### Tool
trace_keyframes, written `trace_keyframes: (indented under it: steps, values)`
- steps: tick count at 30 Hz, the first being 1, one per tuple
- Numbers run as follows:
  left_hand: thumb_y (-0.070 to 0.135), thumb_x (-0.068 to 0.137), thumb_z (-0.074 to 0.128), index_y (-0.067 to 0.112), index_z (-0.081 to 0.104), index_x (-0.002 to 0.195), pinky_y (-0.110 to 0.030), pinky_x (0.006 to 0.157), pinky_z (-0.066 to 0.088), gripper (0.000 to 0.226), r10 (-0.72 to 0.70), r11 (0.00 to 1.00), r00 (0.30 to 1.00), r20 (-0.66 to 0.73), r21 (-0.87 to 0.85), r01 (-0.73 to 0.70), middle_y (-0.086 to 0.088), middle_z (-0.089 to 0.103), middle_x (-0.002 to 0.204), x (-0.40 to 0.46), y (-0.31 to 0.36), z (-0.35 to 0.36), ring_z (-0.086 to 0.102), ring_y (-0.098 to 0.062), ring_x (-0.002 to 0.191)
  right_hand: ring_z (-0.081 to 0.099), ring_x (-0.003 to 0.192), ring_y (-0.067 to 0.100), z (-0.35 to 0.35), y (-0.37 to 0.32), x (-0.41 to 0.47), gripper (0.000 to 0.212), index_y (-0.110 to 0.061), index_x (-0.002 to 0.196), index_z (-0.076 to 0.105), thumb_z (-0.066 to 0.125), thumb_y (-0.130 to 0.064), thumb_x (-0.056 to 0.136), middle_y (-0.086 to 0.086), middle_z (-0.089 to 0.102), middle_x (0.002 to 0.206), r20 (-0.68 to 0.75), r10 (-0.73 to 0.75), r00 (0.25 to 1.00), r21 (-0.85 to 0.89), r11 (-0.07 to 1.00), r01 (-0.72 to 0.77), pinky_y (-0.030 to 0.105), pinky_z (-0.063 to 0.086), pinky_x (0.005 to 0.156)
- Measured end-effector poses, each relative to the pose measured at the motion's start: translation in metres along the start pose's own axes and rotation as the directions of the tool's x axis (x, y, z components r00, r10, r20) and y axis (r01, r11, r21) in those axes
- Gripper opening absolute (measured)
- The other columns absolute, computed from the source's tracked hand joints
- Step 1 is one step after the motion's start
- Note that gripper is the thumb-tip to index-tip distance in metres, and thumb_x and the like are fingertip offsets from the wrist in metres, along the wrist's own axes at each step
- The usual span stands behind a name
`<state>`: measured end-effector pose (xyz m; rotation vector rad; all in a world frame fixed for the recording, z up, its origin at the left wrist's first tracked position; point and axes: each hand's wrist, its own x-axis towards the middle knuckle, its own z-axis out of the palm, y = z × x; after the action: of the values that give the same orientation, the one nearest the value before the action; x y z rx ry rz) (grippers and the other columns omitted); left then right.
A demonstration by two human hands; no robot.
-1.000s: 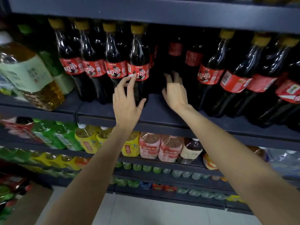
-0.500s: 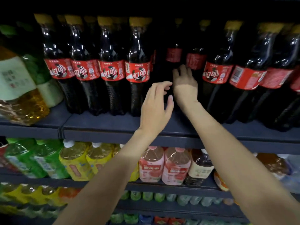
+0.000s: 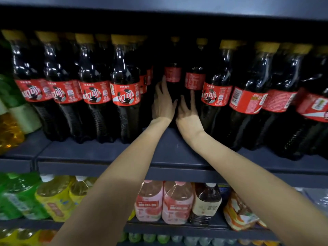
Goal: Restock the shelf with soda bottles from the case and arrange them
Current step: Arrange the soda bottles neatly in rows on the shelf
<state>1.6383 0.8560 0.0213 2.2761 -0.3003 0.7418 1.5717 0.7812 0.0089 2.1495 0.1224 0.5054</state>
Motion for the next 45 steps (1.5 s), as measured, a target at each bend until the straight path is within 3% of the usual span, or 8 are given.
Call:
trace_keyframes:
  steps: [10, 13, 17, 24, 30, 36, 39, 45]
  values:
    - [0.012, 0.087, 0.063, 0.015, 0.007, 0.152, -0.046, 0.095, 0.043, 0.086, 0.002, 0.988, 1.0, -0.011, -0.153, -0.004, -0.018, 0.027, 0.15, 0.01, -0.004, 0.004, 0.047, -0.04, 0.125, 0.009, 0.143, 0.04, 0.01, 0.007, 0.008, 0.043, -0.013, 0.138, 0.045, 0.041, -0.025, 0.097, 0.019, 0.03, 0.15, 0.008, -0.023, 1.0, 0.05, 0.998, 0.023, 0.066, -0.013, 0.102]
    - [0.003, 0.084, 0.062, 0.015, 0.002, 0.152, -0.043, 0.111, 0.03, 0.091, 0.029, 0.961, 0.999, 0.018, -0.276, -0.022, -0.014, 0.02, 0.156, 0.002, -0.013, -0.005, 0.028, -0.03, 0.141, 0.053, 0.12, 0.034, 0.004, 0.005, 0.011, 0.031, -0.005, 0.111, 0.067, 0.056, -0.012, 0.082, 0.015, 0.065, 0.111, -0.126, 0.169, 0.977, 0.297, 0.947, -0.125, 0.056, 0.024, 0.112]
    - [0.005, 0.085, 0.061, 0.018, -0.005, 0.152, -0.044, 0.119, 0.021, 0.096, 0.128, 0.895, 0.991, 0.024, -0.433, -0.105, -0.012, 0.015, 0.159, -0.012, -0.015, -0.007, 0.02, -0.021, 0.146, 0.061, 0.08, 0.036, -0.007, 0.008, 0.01, 0.027, 0.005, 0.105, 0.055, 0.05, 0.009, 0.079, 0.02, 0.056, 0.104, -0.034, 0.515, 0.857, 0.927, 0.336, -0.165, 0.038, 0.048, 0.066]
    - [0.023, 0.08, 0.075, 0.015, 0.004, 0.152, -0.031, 0.109, 0.027, 0.101, 0.038, 0.915, 0.999, 0.013, -0.402, -0.03, -0.018, 0.018, 0.151, -0.019, -0.006, -0.005, 0.031, -0.025, 0.137, 0.049, 0.118, 0.026, -0.005, 0.009, 0.001, 0.067, -0.004, 0.144, 0.025, 0.047, 0.011, 0.082, 0.016, 0.046, 0.131, 0.162, 0.517, 0.84, 0.957, -0.288, -0.007, 0.031, 0.042, 0.098]
    - [0.03, 0.079, 0.075, 0.019, 0.012, 0.152, -0.042, 0.104, 0.035, 0.096, -0.079, 0.976, 0.995, -0.061, -0.207, 0.065, -0.016, 0.03, 0.145, -0.014, 0.0, -0.009, 0.038, -0.032, 0.132, 0.044, 0.126, 0.03, 0.0, 0.006, 0.002, 0.063, 0.0, 0.142, 0.032, 0.044, 0.014, 0.082, 0.021, 0.041, 0.138, 0.106, 0.496, 0.862, 0.978, -0.209, 0.0, 0.025, 0.035, 0.102]
    - [0.008, 0.083, 0.051, 0.016, -0.006, 0.152, -0.047, 0.119, 0.02, 0.09, 0.038, 0.856, 0.987, 0.154, -0.515, 0.047, -0.01, 0.015, 0.159, -0.031, -0.014, -0.024, 0.017, -0.021, 0.146, 0.047, 0.123, 0.023, -0.001, 0.006, 0.002, 0.06, -0.008, 0.142, 0.025, 0.051, 0.001, 0.089, 0.015, 0.047, 0.136, 0.278, 0.351, 0.894, 0.876, -0.475, -0.086, 0.017, 0.033, 0.092]
    - [-0.001, 0.087, 0.046, 0.012, -0.001, 0.153, -0.035, 0.12, 0.017, 0.082, 0.006, 0.86, 0.975, 0.223, -0.499, 0.109, -0.01, 0.016, 0.159, -0.036, 0.002, -0.038, 0.018, -0.022, 0.146, 0.034, 0.136, 0.025, -0.002, 0.005, 0.006, 0.07, -0.006, 0.148, 0.017, 0.058, -0.011, 0.09, 0.015, 0.036, 0.148, 0.319, 0.261, 0.911, 0.887, -0.421, -0.19, 0.021, 0.028, 0.103]
    - [0.004, 0.086, 0.055, 0.007, 0.05, 0.133, -0.032, 0.093, 0.05, 0.048, 0.21, 0.962, 0.927, -0.311, -0.101, -0.252, -0.01, 0.055, 0.128, -0.097, 0.035, -0.094, 0.053, -0.021, 0.115, 0.044, 0.125, 0.033, -0.016, -0.003, 0.015, 0.08, -0.005, 0.142, 0.025, 0.064, -0.043, 0.084, 0.016, 0.039, 0.141, 0.339, 0.356, 0.871, 0.941, -0.129, -0.314, 0.04, 0.043, 0.091]
